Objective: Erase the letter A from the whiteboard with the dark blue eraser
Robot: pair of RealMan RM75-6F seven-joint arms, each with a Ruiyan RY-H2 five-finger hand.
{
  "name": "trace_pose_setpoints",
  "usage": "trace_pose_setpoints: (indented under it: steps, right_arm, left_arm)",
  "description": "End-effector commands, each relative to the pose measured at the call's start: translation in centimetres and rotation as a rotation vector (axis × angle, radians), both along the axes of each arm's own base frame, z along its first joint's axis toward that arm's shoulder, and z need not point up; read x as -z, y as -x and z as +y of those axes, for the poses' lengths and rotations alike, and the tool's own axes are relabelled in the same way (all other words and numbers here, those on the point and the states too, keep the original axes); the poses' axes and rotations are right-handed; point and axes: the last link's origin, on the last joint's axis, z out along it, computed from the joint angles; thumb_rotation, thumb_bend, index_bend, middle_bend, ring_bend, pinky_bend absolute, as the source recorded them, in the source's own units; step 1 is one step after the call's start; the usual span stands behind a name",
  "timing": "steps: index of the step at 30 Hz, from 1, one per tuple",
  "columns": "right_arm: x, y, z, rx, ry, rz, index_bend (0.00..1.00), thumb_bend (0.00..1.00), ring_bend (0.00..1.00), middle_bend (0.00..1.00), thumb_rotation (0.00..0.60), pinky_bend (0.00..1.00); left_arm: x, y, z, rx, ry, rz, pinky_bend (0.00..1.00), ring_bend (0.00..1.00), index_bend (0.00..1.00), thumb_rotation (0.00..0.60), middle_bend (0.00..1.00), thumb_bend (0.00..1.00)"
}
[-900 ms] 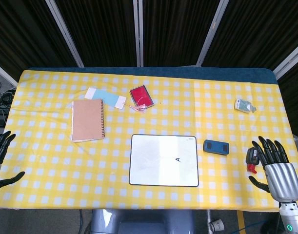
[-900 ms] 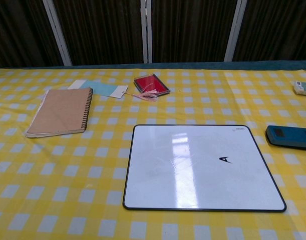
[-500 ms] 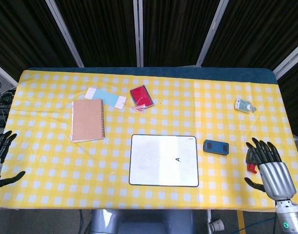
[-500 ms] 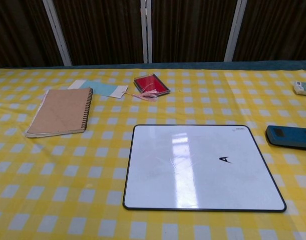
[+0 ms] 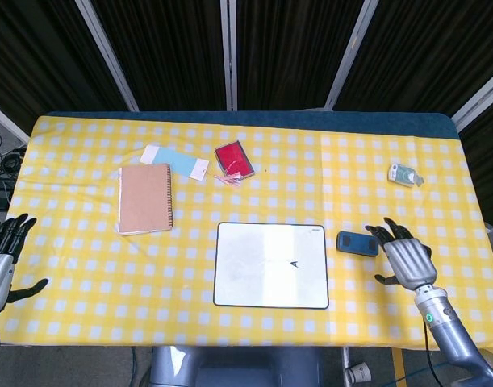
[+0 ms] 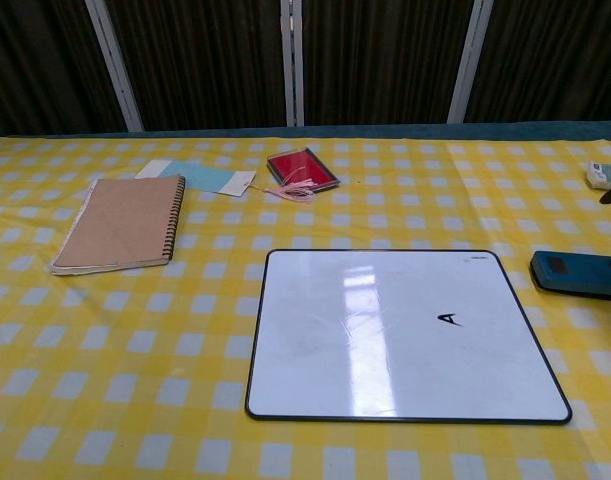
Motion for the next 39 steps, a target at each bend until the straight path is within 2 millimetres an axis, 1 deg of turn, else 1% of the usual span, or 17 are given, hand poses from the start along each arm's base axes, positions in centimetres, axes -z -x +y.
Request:
trace_pose_setpoints:
  steps: [1,5,12,20,26,30,33,34,36,39]
  right_arm:
    - [3.0,-0.7,-2.6,0.004,-0.046,0.028,0.2,0.0,0.08,0.23,0.6,0.23]
    - [4.4,-0.6,-3.6,0.008,-0.061,0.062,0.2,0.0,0.08,0.24,0.6,0.24]
    - [5.0,-0.3,-5.1,0.019,-0.041,0.093,0.21,0.0,0.11,0.26,0.6,0.27]
    - [5.4,0.1,-5.5,0.032,-0.038,0.102,0.28,0.0,0.17,0.32,0.6,0.33]
    - [5.9,0.5,-5.7,0.021,-0.024,0.12,0.35,0.01,0.23,0.39,0.6,0.39]
    - [6.0,0.5,-5.9,0.02,-0.022,0.112,0.4,0.09,0.28,0.43,0.6,0.43]
    - [6.0,0.2,-5.9,0.005,-0.012,0.101,0.46,0.23,0.35,0.5,0.6,0.48]
    - [5.9,-0.1,-5.8,-0.014,-0.007,0.099,0.48,0.27,0.36,0.51,0.6,0.49]
    - [5.7,-0.6,-5.7,-0.039,-0.007,0.089,0.49,0.3,0.37,0.52,0.6,0.5]
    - [5.3,-2.1,-5.1,-0.098,-0.018,0.061,0.5,0.35,0.38,0.53,0.6,0.51]
  left_arm:
    - [0.7,0.2,0.6,-0.022,0.014,0.022,0.0,0.0,0.0,0.6,0.0,0.0]
    - [1.1,0.5,0.8,-0.038,0.021,0.034,0.0,0.0,0.0,0.6,0.0,0.0]
    - [1.2,0.7,0.9,-0.051,0.02,0.04,0.0,0.0,0.0,0.6,0.0,0.0]
    - [1.3,0.9,0.9,-0.058,0.03,0.04,0.0,0.0,0.0,0.6,0.0,0.0]
    - [1.5,0.8,0.9,-0.054,0.036,0.041,0.0,0.0,0.0,0.6,0.0,0.0]
    - [1.6,0.8,0.9,-0.055,0.04,0.044,0.0,0.0,0.0,0.6,0.0,0.0]
    - [1.7,0.8,1.0,-0.055,0.044,0.046,0.0,0.0,0.0,0.6,0.0,0.0]
    - [1.7,0.9,1.0,-0.056,0.045,0.047,0.0,0.0,0.0,0.6,0.0,0.0]
    - [1.7,0.9,1.1,-0.058,0.044,0.045,0.0,0.0,0.0,0.6,0.0,0.0]
    - [1.6,0.9,1.1,-0.06,0.041,0.043,0.0,0.0,0.0,0.6,0.0,0.0]
